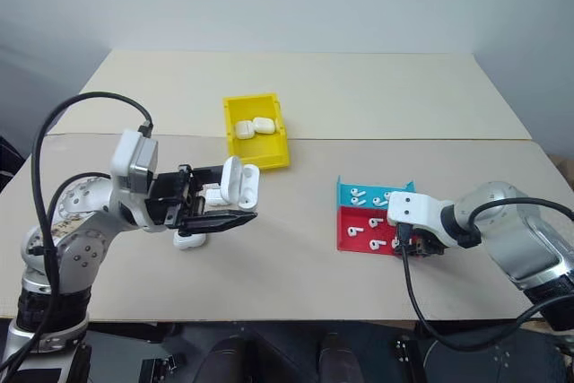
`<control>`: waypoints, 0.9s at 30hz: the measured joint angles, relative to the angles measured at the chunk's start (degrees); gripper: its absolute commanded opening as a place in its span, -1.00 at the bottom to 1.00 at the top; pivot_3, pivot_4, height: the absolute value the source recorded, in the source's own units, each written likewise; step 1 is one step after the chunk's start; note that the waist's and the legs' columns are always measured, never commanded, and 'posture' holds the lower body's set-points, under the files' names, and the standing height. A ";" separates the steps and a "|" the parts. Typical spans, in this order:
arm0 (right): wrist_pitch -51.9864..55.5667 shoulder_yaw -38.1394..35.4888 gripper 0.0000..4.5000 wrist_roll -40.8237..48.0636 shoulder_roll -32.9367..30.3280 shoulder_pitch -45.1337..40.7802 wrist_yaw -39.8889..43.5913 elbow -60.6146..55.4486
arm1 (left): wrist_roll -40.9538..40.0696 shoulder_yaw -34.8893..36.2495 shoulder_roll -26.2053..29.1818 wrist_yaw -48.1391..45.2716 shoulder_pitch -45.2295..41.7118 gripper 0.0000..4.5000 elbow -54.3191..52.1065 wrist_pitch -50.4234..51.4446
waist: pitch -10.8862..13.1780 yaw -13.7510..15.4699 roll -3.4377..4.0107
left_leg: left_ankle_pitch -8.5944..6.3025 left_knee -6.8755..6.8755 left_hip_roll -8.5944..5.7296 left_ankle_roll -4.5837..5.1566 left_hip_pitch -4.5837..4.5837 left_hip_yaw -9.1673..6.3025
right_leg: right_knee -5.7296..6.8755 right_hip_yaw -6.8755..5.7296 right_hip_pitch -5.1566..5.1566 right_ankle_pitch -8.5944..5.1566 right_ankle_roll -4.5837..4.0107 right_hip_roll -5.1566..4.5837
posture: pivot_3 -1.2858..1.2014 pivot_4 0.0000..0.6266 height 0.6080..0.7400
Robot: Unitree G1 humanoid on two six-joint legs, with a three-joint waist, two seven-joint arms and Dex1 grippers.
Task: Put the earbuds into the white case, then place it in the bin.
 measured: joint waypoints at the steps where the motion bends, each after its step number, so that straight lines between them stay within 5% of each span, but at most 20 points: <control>1: -0.42 0.01 0.01 -0.39 0.29 -0.11 0.07 0.45 | 0.00 -0.01 0.02 0.16 0.07 0.23 0.00 -0.08 | 0.00 0.01 0.00 | 0.00 0.00 -0.01 0.00 0.00 0.00 | 0.00 0.00 0.00 0.00 0.00 0.00 | 0.03 -0.52 1.00; 7: -1.82 0.00 0.01 -1.18 0.30 -0.19 1.17 1.15 | -0.02 -0.01 0.26 0.53 0.92 0.23 -0.04 -0.38 | 0.00 0.02 0.00 | 0.00 0.00 0.00 0.00 0.02 0.00 | 0.01 0.00 0.02 0.00 0.00 0.00 | 0.03 -0.52 1.00; 13: -2.94 -0.30 -0.69 -1.20 0.39 0.11 2.08 1.47 | -0.06 -0.04 0.26 1.35 1.17 0.23 -0.51 -0.39 | 0.00 0.04 0.00 | 0.00 0.00 0.00 0.00 0.04 0.00 | 0.01 0.00 0.05 0.00 0.00 0.00 | 0.03 -0.52 1.00; 19: -1.56 -2.49 -0.73 -0.13 1.40 1.48 1.35 1.18 | -0.33 -0.31 0.27 1.44 1.13 0.23 -0.62 -0.37 | 0.00 0.09 0.00 | 0.00 0.00 0.00 0.00 0.05 0.00 | 0.01 0.00 0.05 0.00 0.00 0.00 | 0.03 -0.52 1.00; 22: -1.11 -6.81 -0.73 3.94 1.78 4.01 1.63 -0.48 | -1.44 -0.79 0.23 1.33 0.72 0.23 -0.57 0.02 | 0.00 0.19 0.00 | 0.00 -0.02 0.00 0.00 0.02 0.00 | -0.01 0.00 0.02 0.00 0.00 0.00 | 0.03 -0.52 1.00; 27: 6.43 -26.76 -0.73 25.76 10.80 5.27 1.38 -9.19 | -2.59 -2.79 -0.35 -0.36 -3.01 0.23 1.36 0.59 | 0.00 0.34 -0.01 | 0.00 -0.02 0.00 0.00 0.10 -0.03 | 0.02 -0.01 0.13 0.00 0.00 0.02 | 0.03 -0.52 1.00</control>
